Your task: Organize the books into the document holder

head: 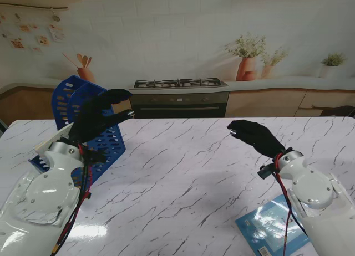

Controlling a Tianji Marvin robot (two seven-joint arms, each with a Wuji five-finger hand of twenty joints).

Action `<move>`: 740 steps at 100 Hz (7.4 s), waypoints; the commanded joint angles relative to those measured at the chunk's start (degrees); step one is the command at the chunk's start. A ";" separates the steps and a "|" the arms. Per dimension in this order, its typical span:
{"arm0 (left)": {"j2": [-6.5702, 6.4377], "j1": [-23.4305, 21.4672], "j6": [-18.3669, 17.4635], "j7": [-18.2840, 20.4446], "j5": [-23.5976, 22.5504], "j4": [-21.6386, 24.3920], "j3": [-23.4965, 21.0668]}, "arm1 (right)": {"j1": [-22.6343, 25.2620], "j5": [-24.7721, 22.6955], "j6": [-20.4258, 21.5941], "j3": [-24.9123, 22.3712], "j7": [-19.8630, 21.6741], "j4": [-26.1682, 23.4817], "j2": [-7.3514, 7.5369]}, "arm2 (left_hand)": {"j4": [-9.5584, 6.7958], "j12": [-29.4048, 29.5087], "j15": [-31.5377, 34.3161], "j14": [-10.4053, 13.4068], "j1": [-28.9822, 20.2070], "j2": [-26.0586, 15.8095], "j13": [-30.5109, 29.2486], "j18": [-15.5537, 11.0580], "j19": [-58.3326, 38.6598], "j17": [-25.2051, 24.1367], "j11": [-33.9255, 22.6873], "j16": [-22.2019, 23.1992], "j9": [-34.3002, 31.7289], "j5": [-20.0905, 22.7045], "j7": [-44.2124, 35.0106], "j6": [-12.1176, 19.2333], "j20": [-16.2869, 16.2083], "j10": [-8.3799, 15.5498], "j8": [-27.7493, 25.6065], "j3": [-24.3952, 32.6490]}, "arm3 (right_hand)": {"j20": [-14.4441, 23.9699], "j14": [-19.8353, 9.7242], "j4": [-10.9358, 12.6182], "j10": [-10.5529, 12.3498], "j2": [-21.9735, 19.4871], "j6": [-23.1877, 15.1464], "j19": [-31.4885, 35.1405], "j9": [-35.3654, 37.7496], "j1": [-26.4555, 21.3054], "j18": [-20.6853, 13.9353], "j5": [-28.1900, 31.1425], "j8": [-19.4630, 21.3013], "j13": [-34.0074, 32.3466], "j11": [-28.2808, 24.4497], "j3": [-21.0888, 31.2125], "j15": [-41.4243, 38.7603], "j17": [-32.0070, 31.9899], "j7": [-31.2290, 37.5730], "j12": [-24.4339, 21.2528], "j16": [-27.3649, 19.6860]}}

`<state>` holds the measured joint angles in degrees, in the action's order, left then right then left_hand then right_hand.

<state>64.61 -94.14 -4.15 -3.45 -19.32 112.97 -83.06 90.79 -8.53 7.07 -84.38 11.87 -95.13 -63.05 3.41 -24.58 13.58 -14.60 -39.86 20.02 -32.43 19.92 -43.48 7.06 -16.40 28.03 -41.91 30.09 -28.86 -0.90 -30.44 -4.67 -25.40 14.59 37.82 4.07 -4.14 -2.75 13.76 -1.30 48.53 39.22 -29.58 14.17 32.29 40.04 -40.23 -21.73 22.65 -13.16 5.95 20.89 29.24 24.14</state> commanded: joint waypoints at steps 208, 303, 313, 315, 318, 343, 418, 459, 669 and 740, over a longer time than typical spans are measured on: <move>0.31 6.05 -8.01 6.95 9.35 -20.93 13.56 | 21.27 -11.98 -6.42 -13.52 46.13 -8.60 10.36 | -1.63 -1.56 4.27 -0.91 -2.64 -4.66 -1.81 0.90 -2.12 -4.07 -2.65 4.21 -0.78 1.45 -2.35 -2.30 -0.01 0.24 -0.04 -4.24 | -27.37 -3.46 2.31 -4.26 -26.89 9.74 -0.06 3.99 -7.45 -12.11 9.96 -10.17 4.71 10.26 -22.86 5.60 -7.72 -2.47 -20.16 -16.19; 0.37 5.45 -7.01 7.34 10.68 -21.16 13.24 | -12.04 -1.48 6.15 19.66 30.60 17.02 7.23 | -1.61 -1.29 4.24 -0.99 -3.37 -5.43 -1.41 0.66 -1.85 -4.26 -2.63 4.17 -0.43 1.38 -2.58 -2.44 -0.36 0.10 0.13 -4.98 | -26.38 -3.35 2.60 -4.28 -26.30 9.95 1.83 4.21 -7.98 -13.22 10.14 -10.32 3.91 9.87 -23.08 5.93 -6.47 -2.33 -20.02 -16.45; 0.29 5.29 -6.80 7.68 10.69 -21.10 13.01 | -15.20 0.18 6.55 23.30 28.72 19.16 6.44 | -1.62 -1.29 4.20 -1.03 -3.49 -5.49 -1.32 0.60 -1.80 -4.31 -2.65 4.15 -0.45 1.38 -2.62 -2.47 -0.36 0.11 0.14 -5.03 | -26.38 -3.36 2.64 -4.26 -26.42 10.03 1.73 4.18 -7.98 -13.26 10.13 -10.35 3.89 9.91 -22.97 5.96 -6.55 -2.34 -20.03 -16.47; 0.29 5.27 -6.77 7.72 10.73 -21.10 13.00 | -15.79 0.54 6.52 24.00 28.23 19.56 6.24 | -1.63 -1.28 4.24 -1.01 -3.50 -5.48 -1.38 0.63 -1.79 -4.34 -2.64 4.16 -0.40 1.36 -2.61 -2.42 -0.36 0.06 0.14 -5.04 | -26.39 -3.39 2.64 -4.22 -26.38 10.04 1.68 4.11 -7.97 -13.32 10.05 -10.37 3.96 9.94 -22.98 5.99 -6.61 -2.38 -20.04 -16.48; 0.29 5.24 -6.72 7.72 10.77 -21.11 13.01 | -16.55 1.10 6.50 24.93 27.45 20.10 5.91 | -1.63 -1.28 4.22 -0.97 -3.54 -5.48 -1.34 0.64 -1.79 -4.36 -2.64 4.15 -0.39 1.42 -2.64 -2.46 -0.37 0.11 0.14 -5.04 | -26.41 -3.32 2.63 -4.32 -26.21 10.21 1.61 3.94 -7.92 -13.37 9.94 -10.39 4.08 10.00 -23.04 6.04 -6.68 -2.44 -20.07 -16.49; 0.41 5.43 -5.75 7.28 10.27 -21.59 13.06 | -16.24 2.42 7.12 25.03 20.98 17.66 4.19 | -1.62 -1.29 4.19 -1.13 -3.63 -5.47 -1.13 0.84 -1.77 -4.61 -2.70 4.14 -0.35 1.29 -2.70 -2.46 -0.44 0.02 0.16 -5.16 | -25.84 -4.35 2.74 -1.73 -21.77 7.13 3.24 2.89 -4.14 -1.55 8.21 -9.48 4.73 8.83 -23.01 3.96 -6.14 -1.85 -19.43 -15.29; 0.70 5.99 -5.58 6.86 11.12 -23.73 14.62 | -3.95 -14.76 -3.08 2.95 20.61 11.40 5.54 | -1.65 -1.28 4.62 -1.22 -3.88 -5.76 -1.40 0.82 -2.48 -4.34 -2.98 4.26 -0.51 1.54 -3.29 -2.42 -0.76 0.11 0.13 -5.01 | -24.62 -3.98 2.95 -2.27 -16.96 6.84 5.62 5.32 -2.62 -0.81 10.01 -8.95 1.86 7.66 -20.35 2.82 -4.00 -0.79 -19.00 -14.75; 0.56 4.98 -6.80 7.32 11.74 -23.77 15.68 | -0.57 -12.97 -2.58 2.17 24.24 9.99 6.26 | -1.68 -1.52 8.53 -1.99 -4.28 -6.08 -3.87 -0.87 -14.58 2.34 -4.03 5.99 -1.13 1.66 -3.56 -2.95 -2.82 -1.02 0.43 -4.76 | -23.26 -2.51 2.82 -3.28 -16.57 7.14 8.14 7.44 -1.08 2.44 11.92 -8.87 -0.50 6.95 -18.22 1.97 -2.05 0.25 -18.75 -14.40; -5.76 7.90 3.59 32.26 8.60 -18.41 25.42 | 1.88 -9.41 1.36 4.37 23.80 8.10 6.21 | -1.82 5.08 26.72 -9.86 -11.73 -25.57 -19.16 1.50 -45.68 31.55 -12.18 -2.93 -19.39 16.03 -14.42 -15.88 -7.55 -12.17 -0.13 -15.28 | -21.30 0.90 2.32 -6.18 -16.16 9.10 9.64 11.80 3.17 3.59 14.88 -9.86 -5.12 7.97 -11.95 2.46 0.11 1.41 -19.35 -14.92; -2.78 17.86 1.93 28.72 16.70 -31.38 34.61 | 1.02 -6.02 3.63 7.28 27.27 9.85 6.93 | -1.02 9.91 12.82 -9.14 -14.16 -28.49 4.01 5.03 -33.08 15.26 -0.29 -8.78 3.56 5.34 7.48 -22.26 -8.43 -18.64 10.46 -16.38 | -20.35 3.24 2.32 -7.68 -16.31 9.65 12.33 14.50 2.97 4.25 17.05 -9.66 -8.39 7.21 -11.91 1.74 3.35 2.57 -19.14 -14.81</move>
<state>60.63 -76.98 -0.73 25.01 -3.14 83.73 -49.15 91.06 -15.24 10.40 -79.18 38.26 -86.68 -55.42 2.76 -16.89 37.16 -18.26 -52.69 -5.68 -36.32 22.77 -77.59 22.76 -21.73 23.93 -43.52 36.60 -21.58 -21.79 -37.68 -21.85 -16.10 -0.74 16.97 2.72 -4.13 -7.10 -2.39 7.13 59.86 51.08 -28.71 8.98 46.95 30.81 -44.89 -14.05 10.10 -10.78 8.73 22.12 10.38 8.78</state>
